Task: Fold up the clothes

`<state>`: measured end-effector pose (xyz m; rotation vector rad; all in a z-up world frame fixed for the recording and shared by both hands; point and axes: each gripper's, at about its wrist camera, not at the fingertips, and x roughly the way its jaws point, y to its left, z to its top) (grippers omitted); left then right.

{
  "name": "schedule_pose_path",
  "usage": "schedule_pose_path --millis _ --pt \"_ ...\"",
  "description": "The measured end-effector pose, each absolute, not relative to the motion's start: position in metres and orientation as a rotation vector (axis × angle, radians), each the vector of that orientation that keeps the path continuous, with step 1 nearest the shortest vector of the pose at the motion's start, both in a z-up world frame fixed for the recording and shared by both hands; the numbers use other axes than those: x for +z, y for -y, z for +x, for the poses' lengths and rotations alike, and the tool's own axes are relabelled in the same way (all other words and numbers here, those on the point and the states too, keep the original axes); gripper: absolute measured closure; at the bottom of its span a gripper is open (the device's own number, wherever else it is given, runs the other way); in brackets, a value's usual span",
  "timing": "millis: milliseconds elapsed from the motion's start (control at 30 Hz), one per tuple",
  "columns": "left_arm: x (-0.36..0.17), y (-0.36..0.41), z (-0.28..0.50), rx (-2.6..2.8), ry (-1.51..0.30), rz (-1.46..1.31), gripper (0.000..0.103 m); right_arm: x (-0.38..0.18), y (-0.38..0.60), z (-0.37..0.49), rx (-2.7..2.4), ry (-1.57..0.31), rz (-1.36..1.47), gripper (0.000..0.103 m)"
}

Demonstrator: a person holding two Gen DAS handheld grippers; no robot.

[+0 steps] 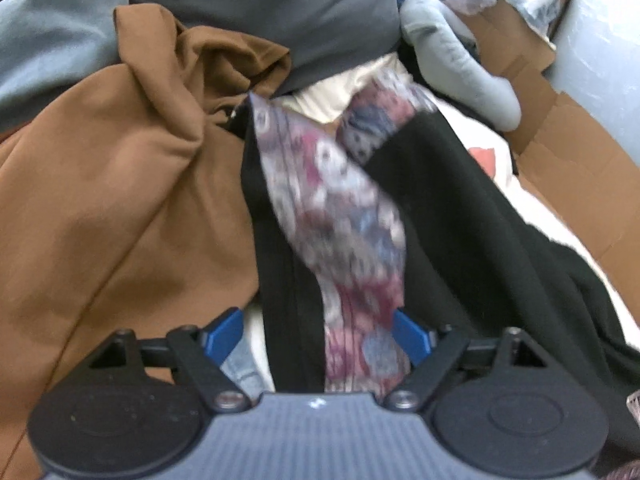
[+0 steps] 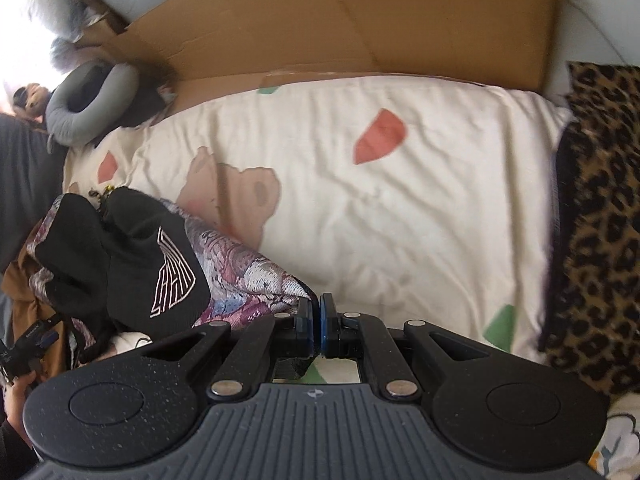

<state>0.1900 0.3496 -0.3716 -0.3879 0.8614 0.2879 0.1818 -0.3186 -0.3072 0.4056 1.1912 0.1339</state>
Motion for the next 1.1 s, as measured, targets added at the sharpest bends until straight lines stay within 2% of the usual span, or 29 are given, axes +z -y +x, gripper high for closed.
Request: schedule_pose_path --millis 367,700,767,867,933,1000,1100 --pt "-0.352 -0.352 0.198 0.322 -0.752 -0.357 0.016 -0.313 0.350 0.161 0.043 -1.175 0.439 0.103" --pt "-0.361 -0.373 0.212 0.358 -0.722 -0.396 0.019 -0.314 0.361 0.154 0.015 -1.178 0.434 0.103" --pt "-0.368 -0.376 0.218 0.362 -0.737 -0.407 0.024 -0.317 0.362 0.151 0.012 -1.189 0.438 0.103" --pt "-0.379 -0.380 0.222 0.353 -0.780 -0.481 0.044 -0.321 0.362 0.148 0.013 -1.201 0.443 0.103" --pt "-0.383 -0.380 0.220 0.338 -0.796 -0.520 0.075 -0.322 0.363 0.147 0.015 -1.204 0.445 0.103" --pt "-0.383 -0.379 0.215 0.339 -0.805 -0.531 0.092 -0.321 0.363 0.146 0.017 -1.204 0.448 0.103" --pt "-0.376 -0.375 0.207 0.314 -0.806 -0.553 0.096 -0.318 0.363 0.145 0.023 -1.200 0.450 0.103"
